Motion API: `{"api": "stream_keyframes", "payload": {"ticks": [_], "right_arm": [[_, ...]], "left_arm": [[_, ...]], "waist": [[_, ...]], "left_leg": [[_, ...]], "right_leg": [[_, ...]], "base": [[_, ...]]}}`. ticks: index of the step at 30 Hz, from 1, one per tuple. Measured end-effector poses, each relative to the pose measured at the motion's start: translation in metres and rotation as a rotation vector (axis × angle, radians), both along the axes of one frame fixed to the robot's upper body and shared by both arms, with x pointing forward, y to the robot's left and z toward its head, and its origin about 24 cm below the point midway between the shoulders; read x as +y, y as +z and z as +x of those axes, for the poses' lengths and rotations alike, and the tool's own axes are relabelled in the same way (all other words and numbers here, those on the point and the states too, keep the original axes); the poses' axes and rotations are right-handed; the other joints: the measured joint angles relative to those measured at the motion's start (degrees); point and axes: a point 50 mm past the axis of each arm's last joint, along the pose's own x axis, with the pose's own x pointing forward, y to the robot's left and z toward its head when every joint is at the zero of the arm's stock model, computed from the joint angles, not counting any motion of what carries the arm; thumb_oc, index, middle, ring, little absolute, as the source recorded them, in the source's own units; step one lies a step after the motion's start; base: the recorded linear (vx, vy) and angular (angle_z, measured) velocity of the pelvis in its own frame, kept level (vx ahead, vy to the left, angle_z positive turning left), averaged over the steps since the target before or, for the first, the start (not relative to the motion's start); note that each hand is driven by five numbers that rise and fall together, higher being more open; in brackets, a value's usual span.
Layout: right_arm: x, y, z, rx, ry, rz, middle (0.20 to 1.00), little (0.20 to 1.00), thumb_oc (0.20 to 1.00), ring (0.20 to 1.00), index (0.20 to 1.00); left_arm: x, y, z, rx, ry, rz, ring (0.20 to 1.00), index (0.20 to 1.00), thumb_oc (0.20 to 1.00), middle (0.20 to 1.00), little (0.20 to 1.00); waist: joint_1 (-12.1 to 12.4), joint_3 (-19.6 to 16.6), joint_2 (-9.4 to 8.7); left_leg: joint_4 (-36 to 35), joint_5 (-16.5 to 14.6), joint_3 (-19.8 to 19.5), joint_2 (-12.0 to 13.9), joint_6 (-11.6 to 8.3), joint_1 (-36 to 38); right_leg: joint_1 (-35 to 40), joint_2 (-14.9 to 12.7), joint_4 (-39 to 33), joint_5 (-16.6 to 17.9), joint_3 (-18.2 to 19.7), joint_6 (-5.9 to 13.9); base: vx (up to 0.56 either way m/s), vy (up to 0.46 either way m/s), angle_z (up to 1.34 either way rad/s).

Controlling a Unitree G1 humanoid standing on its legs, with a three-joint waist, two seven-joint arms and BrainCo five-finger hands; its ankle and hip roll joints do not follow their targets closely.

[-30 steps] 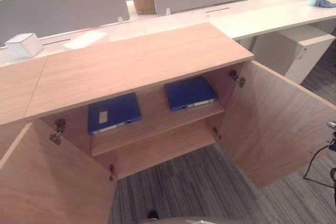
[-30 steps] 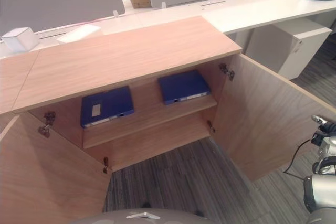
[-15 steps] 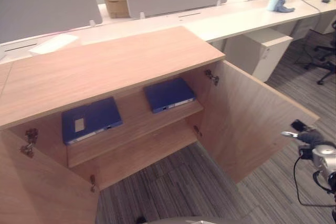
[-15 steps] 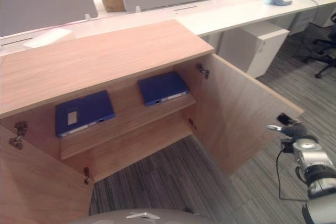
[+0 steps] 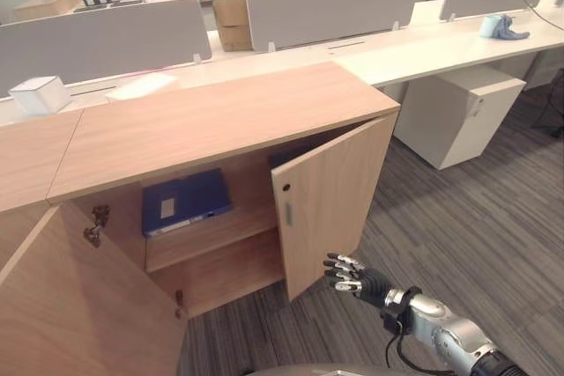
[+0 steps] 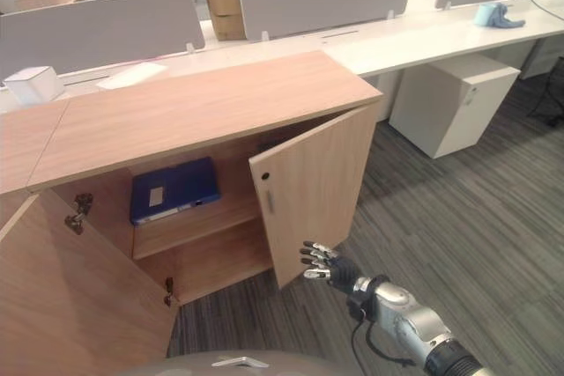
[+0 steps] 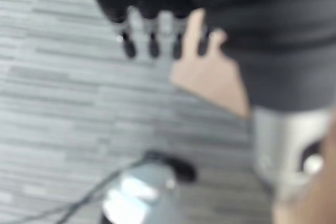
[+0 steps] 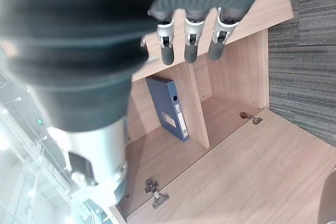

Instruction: Put the empty folder in the office cabinet

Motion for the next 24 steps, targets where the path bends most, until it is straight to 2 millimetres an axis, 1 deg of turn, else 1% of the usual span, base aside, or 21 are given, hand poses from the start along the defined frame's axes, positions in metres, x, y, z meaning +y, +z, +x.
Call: {"api": "stream_keyframes", "payload": {"ticks": [1,2,3,5,6,7,8,10,11,12,14,15,16,17,18,19,20,21,22,23,24], "right_arm": [[0.000,-0.003,-0.003,0.015,-0.007,0.005,1.000,1.000,1.000,1.000,1.000],[-0.001,-0.011,-0.008,0.052,-0.029,0.002,1.000,1.000,1.000,1.000,1.000],[-0.001,-0.011,-0.008,0.052,-0.029,0.002,1.000,1.000,1.000,1.000,1.000],[-0.014,-0.033,-0.020,0.134,-0.185,-0.011,1.000,1.000,1.000,1.000,1.000],[-0.025,-0.051,-0.034,0.216,-0.245,-0.077,1.000,1.000,1.000,1.000,1.000],[-0.030,-0.060,-0.039,0.259,-0.296,-0.110,1.000,1.000,1.000,1.000,1.000],[-0.034,-0.067,-0.044,0.292,-0.308,-0.153,1.000,1.000,1.000,1.000,1.000],[-0.043,-0.079,-0.053,0.348,-0.342,-0.244,1.000,1.000,1.000,1.000,1.000],[-0.050,-0.087,-0.058,0.384,-0.357,-0.319,1.000,1.000,1.000,1.000,1.000],[-0.054,-0.091,-0.061,0.408,-0.383,-0.353,1.000,1.000,1.000,1.000,1.000],[-0.066,-0.100,-0.070,0.470,-0.444,-0.444,1.000,1.000,1.000,1.000,1.000],[-0.071,-0.104,-0.070,0.509,-0.494,-0.473,1.000,1.000,1.000,1.000,1.000],[-0.081,-0.106,-0.069,0.544,-0.560,-0.526,1.000,1.000,1.000,1.000,1.000],[-0.087,-0.107,-0.067,0.558,-0.594,-0.543,1.000,1.000,1.000,1.000,1.000],[-0.093,-0.108,-0.068,0.584,-0.628,-0.581,1.000,1.000,1.000,1.000,1.000],[-0.098,-0.108,-0.071,0.605,-0.662,-0.601,1.000,1.000,1.000,1.000,1.000],[-0.101,-0.111,-0.076,0.650,-0.713,-0.613,1.000,1.000,1.000,1.000,1.000],[-0.107,-0.111,-0.082,0.679,-0.762,-0.629,1.000,1.000,1.000,1.000,1.000],[-0.109,-0.111,-0.083,0.691,-0.791,-0.628,1.000,1.000,1.000,1.000,1.000],[-0.113,-0.113,-0.096,0.732,-0.810,-0.655,1.000,1.000,1.000,1.000,1.000],[-0.113,-0.115,-0.105,0.763,-0.834,-0.651,1.000,1.000,1.000,1.000,1.000]], "left_arm": [[0.000,0.000,-0.002,0.005,0.001,-0.001,1.000,1.000,1.000,1.000,1.000],[0.000,0.000,-0.002,0.004,0.001,-0.002,1.000,1.000,1.000,1.000,1.000],[0.000,0.000,-0.002,0.004,0.001,-0.002,1.000,1.000,1.000,1.000,1.000],[0.000,0.000,0.002,-0.007,0.000,-0.002,1.000,1.000,1.000,1.000,1.000],[0.000,0.000,0.006,-0.019,-0.004,-0.001,1.000,1.000,1.000,1.000,1.000],[0.001,0.000,0.008,-0.022,-0.005,0.005,1.000,1.000,1.000,1.000,1.000],[0.001,0.000,0.009,-0.027,-0.006,0.006,1.000,1.000,1.000,1.000,1.000],[0.003,0.000,0.020,-0.058,-0.014,0.019,1.000,1.000,1.000,1.000,1.000],[0.004,0.000,0.025,-0.068,-0.016,0.035,1.000,1.000,1.000,1.000,1.000],[0.005,0.000,0.028,-0.072,-0.017,0.045,1.000,1.000,1.000,1.000,1.000],[0.006,0.000,0.029,-0.070,-0.016,0.069,1.000,1.000,1.000,1.000,1.000],[0.007,0.000,0.031,-0.067,-0.016,0.083,1.000,1.000,1.000,1.000,1.000],[0.007,0.000,0.036,-0.064,-0.018,0.093,1.000,1.000,1.000,1.000,1.000],[0.007,0.000,0.034,-0.051,-0.017,0.095,1.000,1.000,1.000,1.000,1.000],[0.006,0.000,0.034,-0.032,-0.015,0.098,1.000,1.000,1.000,1.000,1.000],[0.008,0.000,0.026,0.000,-0.008,0.104,1.000,1.000,1.000,1.000,1.000],[0.010,0.001,0.021,0.032,-0.001,0.113,1.000,1.000,1.000,1.000,1.000],[0.015,0.003,0.003,0.101,0.015,0.129,1.000,1.000,1.000,1.000,1.000],[0.016,0.004,-0.004,0.130,0.019,0.137,1.000,1.000,1.000,1.000,1.000],[0.019,0.006,-0.010,0.154,0.013,0.152,1.000,1.000,1.000,1.000,1.000],[0.020,0.006,-0.011,0.155,0.012,0.155,1.000,1.000,1.000,1.000,1.000]], "waist": [[0.03,-0.04,-0.16],[0.00,-0.02,-0.69],[0.00,-0.02,-0.69],[0.03,0.15,-1.12],[0.03,0.18,-1.40],[0.03,0.25,-1.58],[0.03,0.32,-1.57],[0.23,0.81,-1.32],[0.50,1.15,-0.96],[0.90,1.27,-0.80],[1.70,1.70,-0.27],[1.99,2.05,-0.16],[2.56,3.34,0.35],[3.06,3.82,0.43],[3.16,4.57,0.67],[3.48,5.28,-0.42],[3.38,5.35,-2.23],[3.11,5.18,-3.29],[2.76,5.19,-3.16],[2.54,5.24,-2.67],[2.45,5.30,-2.41]], "left_leg": [[0.00,0.00,-0.04,-0.09,0.00,0.01],[0.00,0.16,-0.11,-0.13,0.09,-0.04],[0.00,0.16,-0.11,-0.13,0.09,-0.04],[-0.01,1.25,-0.49,-0.16,0.43,0.36],[0.00,1.14,-0.53,-0.28,0.42,0.95],[-0.01,1.08,-0.67,-0.32,0.32,1.04],[-0.03,1.05,-0.66,-0.36,0.30,0.99],[0.20,1.07,-0.85,-0.37,0.28,1.00],[0.27,1.22,-1.21,-0.39,0.06,0.98],[0.44,1.46,-1.59,-0.38,-0.28,0.86],[1.08,2.21,-3.13,-0.47,-0.91,-0.48],[2.18,2.54,-4.21,-0.64,-1.38,-2.01],[1.62,3.39,-5.25,-0.71,-1.19,-3.05],[0.73,3.80,-5.26,-0.68,-1.12,-3.04],[0.74,2.23,-4.60,-0.43,-0.41,-3.18],[2.58,0.42,-2.90,-1.91,-0.25,-3.58],[6.44,-0.48,-0.53,-3.71,-0.63,-4.50],[10.52,-2.10,1.78,-4.28,-1.18,-3.62],[13.07,-3.52,2.04,-3.61,-0.92,-3.41],[13.71,-4.95,2.16,-3.05,-0.21,-1.65],[13.30,-6.57,3.15,-2.96,0.26,-1.11]], "right_leg": [[-0.02,-0.06,0.05,-0.02,0.05,-0.02],[0.02,-0.04,0.04,-0.02,0.12,-0.02],[0.02,-0.04,0.04,-0.02,0.12,-0.02],[0.93,0.08,-0.01,0.10,-0.09,0.15],[1.50,0.04,-0.11,-0.07,0.01,0.06],[1.66,0.07,-0.21,-0.12,-0.03,0.00],[1.59,0.08,-0.20,-0.16,-0.03,-0.06],[1.67,0.13,-0.21,-0.22,-0.11,-0.02],[1.88,0.13,-0.21,-0.35,-0.46,0.06],[1.91,0.15,-0.22,-0.38,-0.70,0.10],[1.82,0.19,-0.21,-0.63,-2.32,0.11],[1.49,0.01,-0.22,-0.65,-3.62,0.12],[1.30,-0.06,-0.23,-0.71,-5.80,0.03],[1.19,-0.12,-0.29,-0.60,-6.82,-0.19],[0.95,-0.34,-0.59,-0.89,-7.76,-1.01],[0.60,-2.26,-0.40,0.35,-9.87,-2.68],[0.86,-5.11,-0.67,-0.04,-11.88,-2.96],[1.10,-7.05,-0.66,-0.10,-12.33,-1.99],[1.50,-7.26,-0.60,-0.10,-12.93,-1.74],[1.82,-7.14,0.27,0.77,-13.90,-0.68],[1.88,-7.47,0.93,0.52,-15.70,-0.23]], "base": [[-0.02,-0.010,0.03],[0.00,0.000,0.00],[0.00,0.000,0.00],[-0.01,-0.025,0.10],[-0.02,-0.044,0.08],[-0.01,-0.035,0.00],[0.00,0.000,0.00],[-0.02,-0.012,0.04],[-0.05,-0.016,0.11],[-0.11,-0.011,0.19],[-0.16,0.002,0.39],[-0.15,0.020,0.76],[-0.18,0.027,0.67],[-0.13,0.023,0.68],[-0.06,0.021,0.41],[-0.01,0.048,0.60],[-0.04,0.079,0.63],[-0.11,0.133,0.66],[-0.07,0.137,0.61],[-0.03,0.162,0.60],[0.01,0.166,0.97]]}}
